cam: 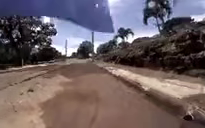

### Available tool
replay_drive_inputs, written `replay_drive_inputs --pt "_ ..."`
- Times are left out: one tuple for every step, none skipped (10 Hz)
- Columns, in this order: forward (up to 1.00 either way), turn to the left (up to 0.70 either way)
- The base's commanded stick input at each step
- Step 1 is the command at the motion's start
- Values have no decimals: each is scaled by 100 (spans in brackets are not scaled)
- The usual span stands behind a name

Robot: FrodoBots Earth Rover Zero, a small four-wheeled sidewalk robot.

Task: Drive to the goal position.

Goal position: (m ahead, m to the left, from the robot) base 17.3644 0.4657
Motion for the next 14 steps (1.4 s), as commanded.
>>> replay_drive_inputs --pt "30 0" --pt "20 0" --pt "10 0" --pt "1 1" --pt "32 18" --pt "50 27" --pt "50 27" --pt "50 27" --pt "50 27" --pt "50 27" --pt "50 27" --pt "50 27" --pt "50 21" --pt "50 7"
